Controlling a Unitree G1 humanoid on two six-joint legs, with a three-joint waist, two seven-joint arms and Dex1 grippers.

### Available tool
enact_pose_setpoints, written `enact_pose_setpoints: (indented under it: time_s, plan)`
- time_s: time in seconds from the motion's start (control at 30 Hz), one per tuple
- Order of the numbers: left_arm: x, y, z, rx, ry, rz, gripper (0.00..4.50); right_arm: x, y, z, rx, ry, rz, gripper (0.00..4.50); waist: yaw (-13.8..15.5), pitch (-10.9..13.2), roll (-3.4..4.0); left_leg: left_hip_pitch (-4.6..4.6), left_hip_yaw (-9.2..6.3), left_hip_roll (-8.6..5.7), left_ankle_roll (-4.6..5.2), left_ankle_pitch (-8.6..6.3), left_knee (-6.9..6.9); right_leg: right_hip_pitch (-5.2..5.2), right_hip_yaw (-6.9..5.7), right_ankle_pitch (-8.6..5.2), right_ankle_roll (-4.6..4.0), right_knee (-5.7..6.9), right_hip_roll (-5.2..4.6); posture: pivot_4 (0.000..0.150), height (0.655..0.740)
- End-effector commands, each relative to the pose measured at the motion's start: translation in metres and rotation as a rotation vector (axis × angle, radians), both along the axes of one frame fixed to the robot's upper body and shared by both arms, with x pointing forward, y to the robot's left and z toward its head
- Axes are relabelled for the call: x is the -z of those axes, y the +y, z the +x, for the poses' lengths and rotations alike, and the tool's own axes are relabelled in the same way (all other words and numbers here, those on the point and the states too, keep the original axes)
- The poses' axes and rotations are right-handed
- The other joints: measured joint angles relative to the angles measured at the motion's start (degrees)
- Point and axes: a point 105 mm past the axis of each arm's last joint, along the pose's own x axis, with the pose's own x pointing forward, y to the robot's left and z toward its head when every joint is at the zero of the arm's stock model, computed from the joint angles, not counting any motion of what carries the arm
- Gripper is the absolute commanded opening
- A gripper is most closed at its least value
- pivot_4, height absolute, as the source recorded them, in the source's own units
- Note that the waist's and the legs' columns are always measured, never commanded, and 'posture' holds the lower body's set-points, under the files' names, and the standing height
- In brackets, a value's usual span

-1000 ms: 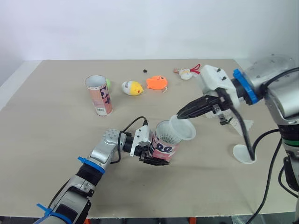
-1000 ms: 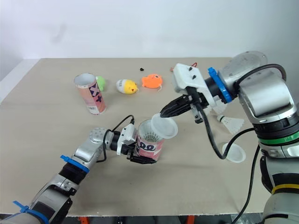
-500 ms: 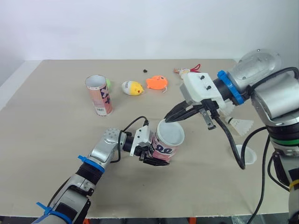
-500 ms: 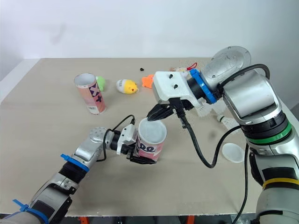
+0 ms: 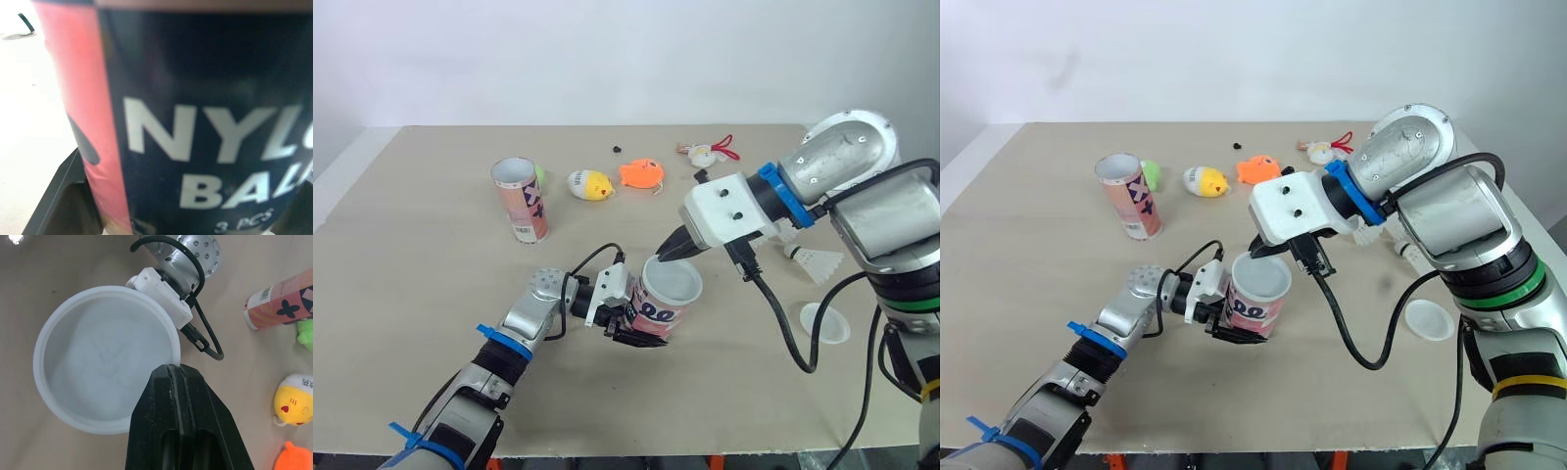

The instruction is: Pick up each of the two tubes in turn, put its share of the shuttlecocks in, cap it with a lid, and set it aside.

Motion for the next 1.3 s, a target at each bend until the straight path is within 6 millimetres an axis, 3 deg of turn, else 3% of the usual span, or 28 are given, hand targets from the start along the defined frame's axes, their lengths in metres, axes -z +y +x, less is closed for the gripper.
enact_pose_setpoints:
  time_s: [0.03, 0.33, 0.67, 0.93, 1.17, 1.3]
  plan:
    - [0.009, 0.008, 0.003, -0.019, 0.028, 0.043, 3.24, 0.008, -0.005, -0.004, -0.024, 0.0, -0.077, 0.03, 0.0, 0.0, 0.0, 0.01, 0.0, 0.0, 0.0, 0.0, 0.0, 0.0, 0.0, 0.0, 0.0, 0.0, 0.0, 0.15, 0.74]
    - [0.008, 0.009, 0.004, -0.024, 0.025, 0.042, 3.24, 0.012, -0.009, -0.007, -0.062, -0.037, -0.143, 0.03, 0.0, 0.0, -0.01, 0.04, 0.02, 0.01, 0.0, 0.0, 0.0, 0.02, 0.0, 0.0, -0.01, 0.0, 0.01, 0.15, 0.74]
    - [0.007, 0.01, 0.005, -0.031, 0.024, 0.037, 3.24, 0.034, -0.007, -0.003, -0.105, -0.067, -0.243, 0.03, 0.0, -0.1, -0.09, 0.26, 0.05, 0.07, 0.0, 0.0, 0.0, 0.17, 0.0, -0.09, -0.09, 0.0, 0.03, 0.15, 0.74]
    - [0.008, 0.011, 0.006, -0.053, 0.024, 0.028, 3.24, 0.041, 0.016, -0.004, -0.18, -0.01, -0.204, 0.03, -0.2, -0.2, -0.22, 1.11, 0.12, 0.21, -0.01, 0.0, -0.25, 0.78, -0.05, -0.26, -0.48, 0.0, 0.07, 0.15, 0.74]
    - [0.008, 0.012, 0.006, -0.062, 0.025, 0.022, 3.24, 0.04, 0.031, -0.008, -0.182, 0.067, -0.105, 0.03, -0.6, -0.2, -0.24, 1.22, 0.09, 0.43, -0.01, 0.0, -0.33, 0.84, -0.06, -0.25, -0.65, 0.0, 0.32, 0.15, 0.74]
    - [0.008, 0.012, 0.005, -0.063, 0.027, 0.021, 3.24, 0.033, 0.034, -0.012, -0.181, 0.093, -0.056, 1.33, -0.8, -0.2, -0.24, 1.25, 0.09, 0.67, -0.01, 0.0, -0.34, 0.84, -0.05, -0.22, -0.79, 0.0, 0.59, 0.15, 0.74]
